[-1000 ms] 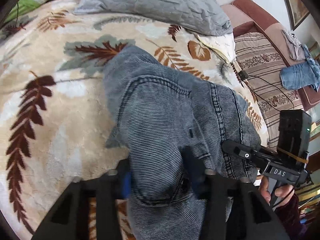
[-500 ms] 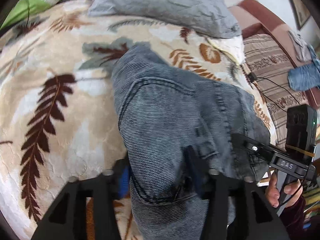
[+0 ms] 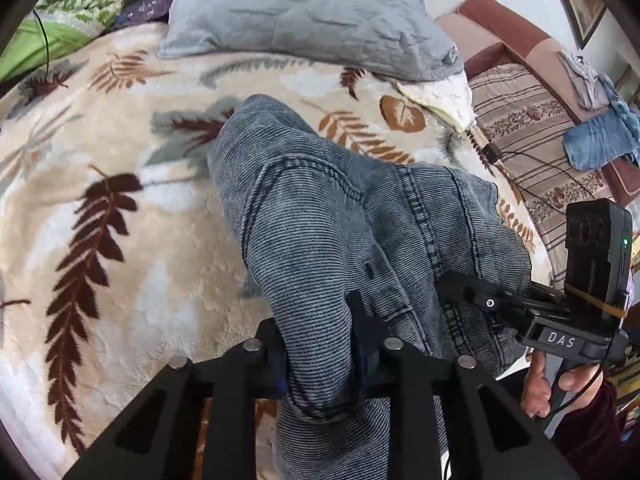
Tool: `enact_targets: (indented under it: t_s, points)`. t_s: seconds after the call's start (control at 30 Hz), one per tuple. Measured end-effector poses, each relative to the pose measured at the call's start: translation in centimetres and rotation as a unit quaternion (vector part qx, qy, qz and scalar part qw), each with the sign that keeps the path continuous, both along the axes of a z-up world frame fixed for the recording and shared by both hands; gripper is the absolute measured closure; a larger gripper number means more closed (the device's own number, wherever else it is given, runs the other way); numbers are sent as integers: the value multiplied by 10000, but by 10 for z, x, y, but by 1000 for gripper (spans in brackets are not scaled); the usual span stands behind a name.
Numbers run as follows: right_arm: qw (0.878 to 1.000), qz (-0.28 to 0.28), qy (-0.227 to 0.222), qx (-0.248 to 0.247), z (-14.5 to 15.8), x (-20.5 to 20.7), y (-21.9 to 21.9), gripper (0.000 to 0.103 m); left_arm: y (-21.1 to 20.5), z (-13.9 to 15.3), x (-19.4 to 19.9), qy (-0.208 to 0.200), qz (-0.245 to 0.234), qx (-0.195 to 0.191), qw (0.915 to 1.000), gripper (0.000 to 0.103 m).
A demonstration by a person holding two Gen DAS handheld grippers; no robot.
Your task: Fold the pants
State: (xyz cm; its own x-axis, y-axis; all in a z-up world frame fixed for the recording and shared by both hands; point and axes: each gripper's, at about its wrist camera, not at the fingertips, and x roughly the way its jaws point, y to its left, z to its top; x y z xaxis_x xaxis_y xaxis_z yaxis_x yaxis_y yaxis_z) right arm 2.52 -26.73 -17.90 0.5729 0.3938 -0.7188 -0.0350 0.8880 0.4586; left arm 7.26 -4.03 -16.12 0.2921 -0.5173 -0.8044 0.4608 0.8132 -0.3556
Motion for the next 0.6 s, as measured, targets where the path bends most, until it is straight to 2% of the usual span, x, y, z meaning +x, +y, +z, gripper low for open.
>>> enact_targets:
  t_s: [0.03,0.13,0.37,0.6]
  points:
    - [10000,-27,-82,-38,3,-2,0,64,0,4,-1,-84,41,43,9999,80]
    - [9993,-126,-345,-103,13,-7,0,68,4,18,-6,-410,93,147,9990,81]
    - [9945,-89,-1028,-193,41,-3,14,72,18,56,-4,-953,207,182,9951,81]
    - [9876,28,-1553,-210,67,12,32,75,18,74,7,-1210,269,496,9911,81]
